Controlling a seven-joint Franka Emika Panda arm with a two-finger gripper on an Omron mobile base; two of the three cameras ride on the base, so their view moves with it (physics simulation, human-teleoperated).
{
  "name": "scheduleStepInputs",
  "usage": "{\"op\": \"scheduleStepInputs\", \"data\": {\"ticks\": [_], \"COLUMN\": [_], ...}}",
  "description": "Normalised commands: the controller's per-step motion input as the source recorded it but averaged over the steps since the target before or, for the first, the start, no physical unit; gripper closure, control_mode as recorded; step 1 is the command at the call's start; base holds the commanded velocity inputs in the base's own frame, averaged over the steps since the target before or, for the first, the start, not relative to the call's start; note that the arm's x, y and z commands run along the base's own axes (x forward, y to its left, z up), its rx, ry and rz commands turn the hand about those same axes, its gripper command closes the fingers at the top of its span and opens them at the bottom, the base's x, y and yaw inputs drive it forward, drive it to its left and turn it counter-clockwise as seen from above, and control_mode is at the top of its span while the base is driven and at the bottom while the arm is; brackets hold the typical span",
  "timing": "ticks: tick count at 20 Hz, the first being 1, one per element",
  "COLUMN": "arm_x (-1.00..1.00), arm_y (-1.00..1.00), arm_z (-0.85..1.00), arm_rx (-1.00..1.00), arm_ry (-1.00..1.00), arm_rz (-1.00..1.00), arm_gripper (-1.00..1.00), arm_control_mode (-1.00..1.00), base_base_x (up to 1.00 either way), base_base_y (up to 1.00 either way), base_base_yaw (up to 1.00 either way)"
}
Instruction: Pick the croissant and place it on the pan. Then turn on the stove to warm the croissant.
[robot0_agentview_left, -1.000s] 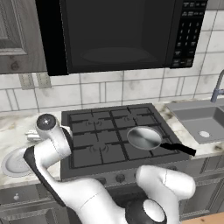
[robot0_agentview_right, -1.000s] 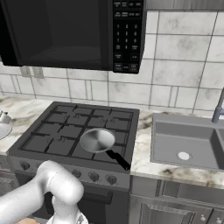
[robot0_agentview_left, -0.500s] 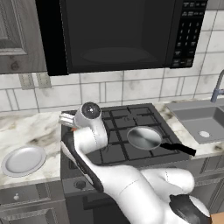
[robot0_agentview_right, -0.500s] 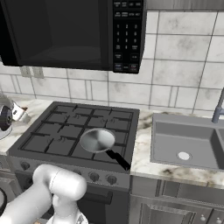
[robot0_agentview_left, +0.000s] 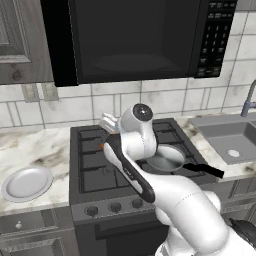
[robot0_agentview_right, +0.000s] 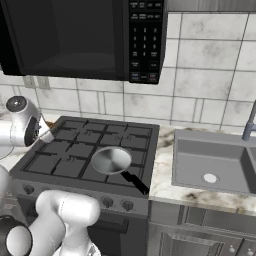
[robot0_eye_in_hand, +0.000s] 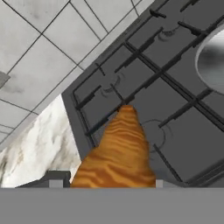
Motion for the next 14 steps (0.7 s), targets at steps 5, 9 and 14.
{"op": "scheduleStepInputs", "data": {"ticks": [5,9,14], "arm_x": [0.00,0.00,0.00], "arm_y": [-0.70,-0.61,-0.56], "arm_z": [0.08,0.00,0.00], "arm_rx": [0.18,0.17,0.14], "arm_ry": [0.30,0.31,0.28], "arm_rz": [-0.26,-0.24,-0.23], "arm_gripper": [1.00,1.00,1.00], "arm_control_mode": [-1.00,-1.00,-1.00], "base_base_x": [0.00,0.00,0.00], "base_base_y": [0.00,0.00,0.00], "base_base_yaw": [0.00,0.00,0.00]}}
